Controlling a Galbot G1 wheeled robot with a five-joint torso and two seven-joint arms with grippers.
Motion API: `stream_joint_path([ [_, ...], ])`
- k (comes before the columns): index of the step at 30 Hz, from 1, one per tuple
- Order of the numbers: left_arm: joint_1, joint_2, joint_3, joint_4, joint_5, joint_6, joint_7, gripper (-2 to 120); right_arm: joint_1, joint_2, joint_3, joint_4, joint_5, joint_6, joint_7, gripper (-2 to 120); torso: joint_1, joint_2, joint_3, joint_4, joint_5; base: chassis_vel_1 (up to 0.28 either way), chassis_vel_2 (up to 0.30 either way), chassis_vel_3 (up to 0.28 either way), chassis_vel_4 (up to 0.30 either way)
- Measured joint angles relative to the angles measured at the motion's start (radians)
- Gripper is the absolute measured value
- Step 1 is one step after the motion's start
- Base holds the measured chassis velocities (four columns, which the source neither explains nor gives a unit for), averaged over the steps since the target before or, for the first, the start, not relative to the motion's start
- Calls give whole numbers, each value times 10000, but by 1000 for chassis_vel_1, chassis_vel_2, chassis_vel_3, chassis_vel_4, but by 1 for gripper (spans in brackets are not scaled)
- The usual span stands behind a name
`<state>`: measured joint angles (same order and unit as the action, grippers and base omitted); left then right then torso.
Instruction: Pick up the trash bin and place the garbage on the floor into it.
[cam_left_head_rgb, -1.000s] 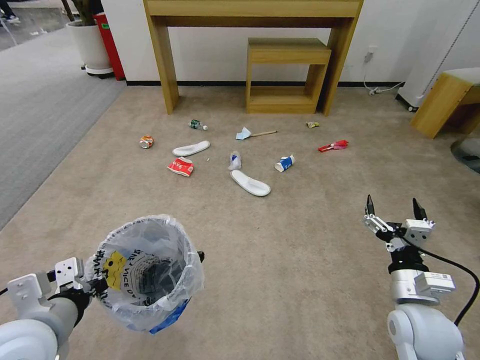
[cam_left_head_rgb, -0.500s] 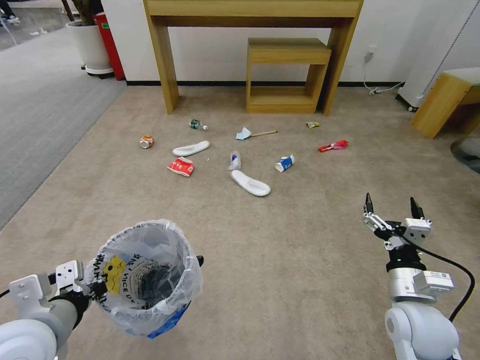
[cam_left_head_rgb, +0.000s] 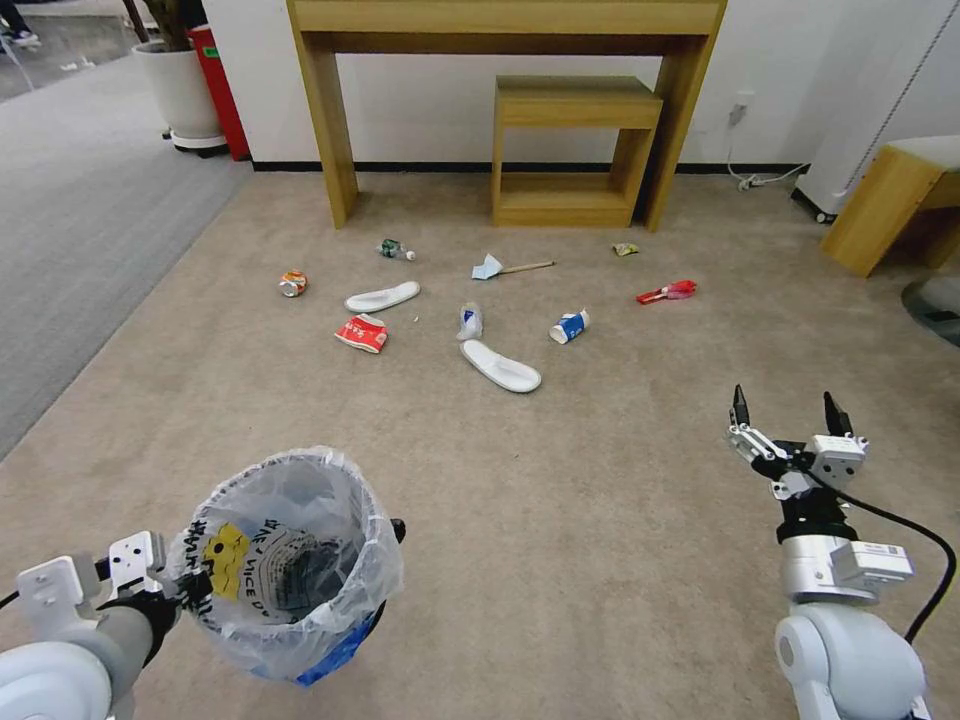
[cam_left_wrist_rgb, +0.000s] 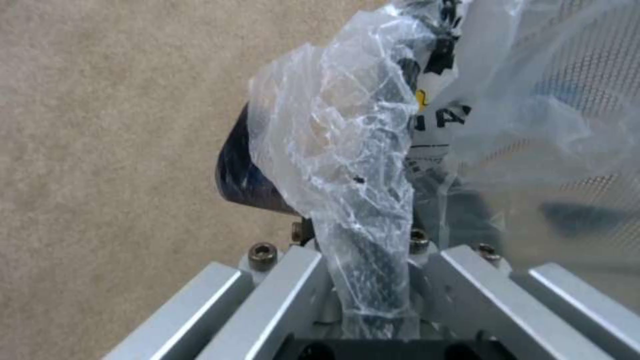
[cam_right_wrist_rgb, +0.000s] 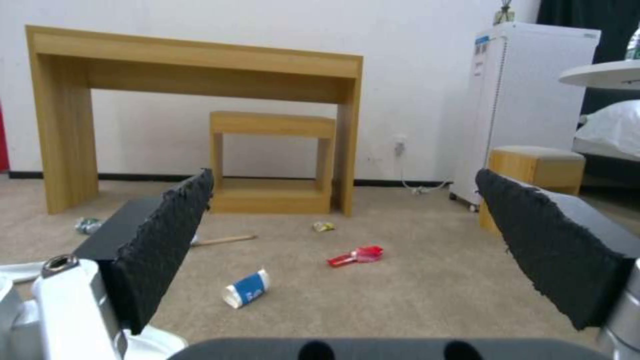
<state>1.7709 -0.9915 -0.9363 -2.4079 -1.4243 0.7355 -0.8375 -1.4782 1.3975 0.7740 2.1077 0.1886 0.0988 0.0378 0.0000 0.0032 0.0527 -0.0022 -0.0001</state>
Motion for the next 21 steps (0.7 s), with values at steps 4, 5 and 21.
stream_joint_path([
  [4,-275,242,-14,-64,-834,0,-377,1,43,-6,-23,-43,-1,-6,-18,100,0,0,0,-4,0,0,0,0,0],
  [5,-285,255,-14,-64,-837,0,-384,1,46,-6,-23,-46,-1,-6,-19,100,0,0,0,-4,0,0,0,0,0],
  [21,-255,659,-67,107,-791,0,-436,1,24,38,-14,-83,-113,-10,-70,100,0,0,0,-1,0,0,0,0,0],
])
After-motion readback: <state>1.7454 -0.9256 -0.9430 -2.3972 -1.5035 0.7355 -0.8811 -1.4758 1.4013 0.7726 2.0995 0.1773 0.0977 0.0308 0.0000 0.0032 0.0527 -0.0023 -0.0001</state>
